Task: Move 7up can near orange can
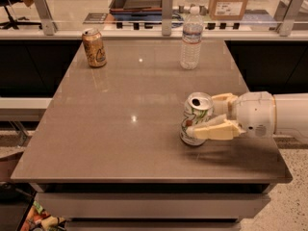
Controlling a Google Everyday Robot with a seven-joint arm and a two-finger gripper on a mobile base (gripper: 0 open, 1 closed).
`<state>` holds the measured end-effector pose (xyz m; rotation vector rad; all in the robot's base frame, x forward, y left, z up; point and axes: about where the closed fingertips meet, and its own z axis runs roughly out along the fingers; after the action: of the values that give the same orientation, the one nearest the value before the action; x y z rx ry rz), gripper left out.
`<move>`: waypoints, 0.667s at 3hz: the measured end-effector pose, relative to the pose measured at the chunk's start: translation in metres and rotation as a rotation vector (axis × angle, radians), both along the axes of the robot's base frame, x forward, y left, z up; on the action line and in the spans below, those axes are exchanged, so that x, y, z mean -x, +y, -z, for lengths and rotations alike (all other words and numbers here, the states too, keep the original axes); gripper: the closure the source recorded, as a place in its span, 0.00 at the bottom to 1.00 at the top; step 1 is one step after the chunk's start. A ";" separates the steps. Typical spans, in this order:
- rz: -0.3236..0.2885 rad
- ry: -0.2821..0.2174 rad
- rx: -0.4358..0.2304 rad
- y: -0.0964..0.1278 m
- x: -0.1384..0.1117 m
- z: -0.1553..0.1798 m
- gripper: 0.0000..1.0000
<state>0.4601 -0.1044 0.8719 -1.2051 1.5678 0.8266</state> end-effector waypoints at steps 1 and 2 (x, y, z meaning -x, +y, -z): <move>-0.004 -0.001 0.001 0.002 0.000 -0.001 0.65; -0.009 -0.002 0.002 0.004 0.001 -0.001 0.88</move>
Offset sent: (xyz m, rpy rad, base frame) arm -0.0003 0.0020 0.0006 -0.0007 -0.0010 0.0037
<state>0.4593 -0.0999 0.8733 -1.2141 1.5627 0.8295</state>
